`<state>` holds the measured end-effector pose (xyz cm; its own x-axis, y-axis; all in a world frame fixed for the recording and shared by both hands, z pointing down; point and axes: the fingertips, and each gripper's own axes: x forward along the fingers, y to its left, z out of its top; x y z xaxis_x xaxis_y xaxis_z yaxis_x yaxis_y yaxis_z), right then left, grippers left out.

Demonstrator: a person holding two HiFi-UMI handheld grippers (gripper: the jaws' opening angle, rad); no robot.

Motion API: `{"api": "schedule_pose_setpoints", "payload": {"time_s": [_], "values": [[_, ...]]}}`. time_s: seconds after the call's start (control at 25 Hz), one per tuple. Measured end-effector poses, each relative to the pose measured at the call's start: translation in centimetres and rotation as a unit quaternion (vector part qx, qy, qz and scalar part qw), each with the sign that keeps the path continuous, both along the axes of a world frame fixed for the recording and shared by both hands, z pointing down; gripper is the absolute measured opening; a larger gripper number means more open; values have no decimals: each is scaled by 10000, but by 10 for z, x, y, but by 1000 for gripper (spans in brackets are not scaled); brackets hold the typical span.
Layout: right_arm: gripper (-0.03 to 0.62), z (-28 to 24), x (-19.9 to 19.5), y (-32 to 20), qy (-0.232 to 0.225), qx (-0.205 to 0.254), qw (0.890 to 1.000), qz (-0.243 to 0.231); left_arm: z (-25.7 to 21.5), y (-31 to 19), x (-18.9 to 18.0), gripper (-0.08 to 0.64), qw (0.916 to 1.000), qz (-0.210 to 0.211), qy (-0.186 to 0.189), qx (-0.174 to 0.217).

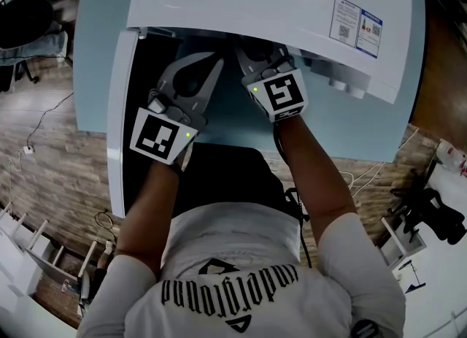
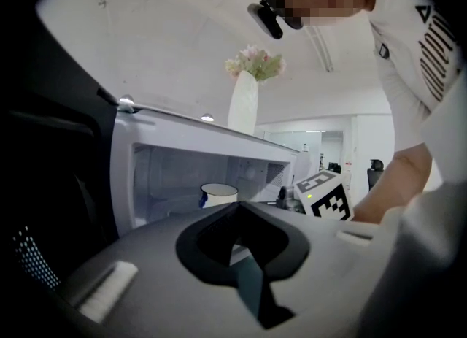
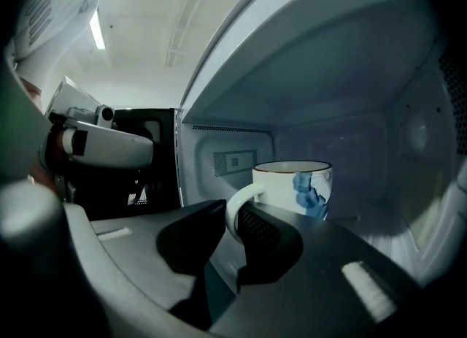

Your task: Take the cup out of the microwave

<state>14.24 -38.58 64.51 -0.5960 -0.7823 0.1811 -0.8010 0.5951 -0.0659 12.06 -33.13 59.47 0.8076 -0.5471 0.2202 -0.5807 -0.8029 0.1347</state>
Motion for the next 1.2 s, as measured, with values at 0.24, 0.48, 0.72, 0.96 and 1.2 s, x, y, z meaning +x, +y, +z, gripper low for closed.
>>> {"api": "schedule_pose_setpoints", "payload": {"time_s": [0.24, 0.48, 0.72, 0.96, 1.2], "values": [[51, -8, -2, 4, -42, 122, 9998, -140, -2, 5, 4, 51, 10000, 53, 60, -7], [48, -24, -1, 17, -147, 186, 9996, -177, -12, 10, 7, 51, 9999, 58, 109, -12], [48, -34, 2, 40, -137, 173, 9996, -183, -28, 21, 9, 51, 9997, 130, 82, 163], [48, -40, 10, 69, -158, 221, 9996, -116, -39, 39, 12, 51, 9995, 168, 95, 249], [48, -47, 18, 110, -163, 98, 9998, -52, -55, 67, 18, 51, 9987, 321, 129, 374]]}}
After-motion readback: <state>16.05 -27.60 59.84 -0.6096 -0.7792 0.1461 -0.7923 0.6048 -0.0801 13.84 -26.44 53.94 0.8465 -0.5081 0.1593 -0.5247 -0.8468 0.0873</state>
